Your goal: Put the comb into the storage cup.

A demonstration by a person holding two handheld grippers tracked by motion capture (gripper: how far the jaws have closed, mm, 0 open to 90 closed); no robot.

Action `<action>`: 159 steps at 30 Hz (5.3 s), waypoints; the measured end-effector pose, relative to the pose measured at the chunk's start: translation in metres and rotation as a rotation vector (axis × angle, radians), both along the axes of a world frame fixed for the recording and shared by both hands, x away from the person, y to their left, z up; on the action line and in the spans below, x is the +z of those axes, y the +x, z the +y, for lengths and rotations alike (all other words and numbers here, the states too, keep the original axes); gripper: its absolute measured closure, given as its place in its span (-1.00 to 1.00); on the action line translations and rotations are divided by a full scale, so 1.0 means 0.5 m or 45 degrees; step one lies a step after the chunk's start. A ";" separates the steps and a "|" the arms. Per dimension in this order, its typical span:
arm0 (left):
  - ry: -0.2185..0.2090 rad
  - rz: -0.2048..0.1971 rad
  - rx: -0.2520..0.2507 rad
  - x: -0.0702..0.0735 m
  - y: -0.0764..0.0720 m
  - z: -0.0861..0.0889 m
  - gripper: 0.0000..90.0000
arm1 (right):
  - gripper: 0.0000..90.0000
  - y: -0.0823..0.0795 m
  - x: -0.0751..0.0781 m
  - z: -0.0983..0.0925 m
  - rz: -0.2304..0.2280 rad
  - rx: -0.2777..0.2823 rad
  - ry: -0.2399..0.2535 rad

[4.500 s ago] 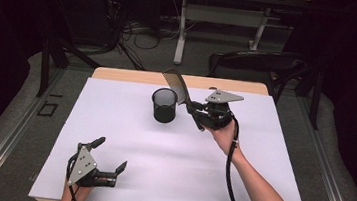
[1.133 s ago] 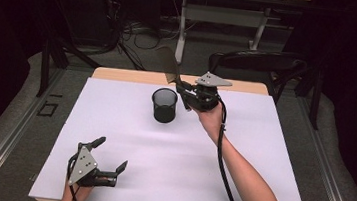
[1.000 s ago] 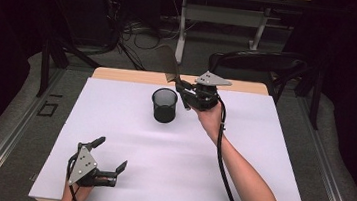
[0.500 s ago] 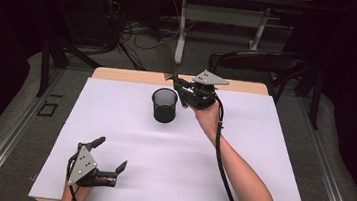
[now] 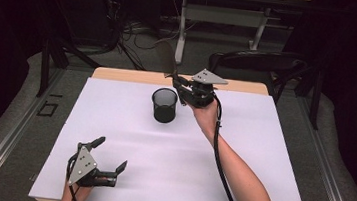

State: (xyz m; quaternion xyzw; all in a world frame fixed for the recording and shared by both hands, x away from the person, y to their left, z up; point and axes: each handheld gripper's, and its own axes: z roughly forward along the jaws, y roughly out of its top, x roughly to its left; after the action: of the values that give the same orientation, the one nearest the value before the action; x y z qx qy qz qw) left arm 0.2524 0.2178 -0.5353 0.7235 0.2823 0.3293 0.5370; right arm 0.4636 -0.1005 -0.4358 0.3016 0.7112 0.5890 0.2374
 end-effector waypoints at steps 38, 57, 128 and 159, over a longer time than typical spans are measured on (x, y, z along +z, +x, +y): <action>-0.006 0.004 0.001 -0.001 0.002 -0.001 -0.99 | 0.61 0.038 0.001 0.039 -0.068 0.013 0.085; -0.009 0.006 0.000 -0.001 0.003 -0.001 -0.99 | 0.61 0.053 -0.012 0.057 -0.073 0.031 0.099; -0.005 0.000 0.011 0.000 -0.001 0.002 -0.99 | 0.61 0.092 -0.082 0.099 -0.031 0.057 0.076; -0.012 -0.002 0.014 0.000 -0.002 0.003 -0.99 | 0.61 0.096 -0.100 0.105 -0.011 0.058 0.046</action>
State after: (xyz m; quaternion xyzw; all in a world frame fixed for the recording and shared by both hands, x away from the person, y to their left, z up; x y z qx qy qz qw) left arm 0.2512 0.2195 -0.5352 0.7191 0.2873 0.3316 0.5389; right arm 0.5115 -0.0481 -0.4856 0.2872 0.7060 0.6083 0.2214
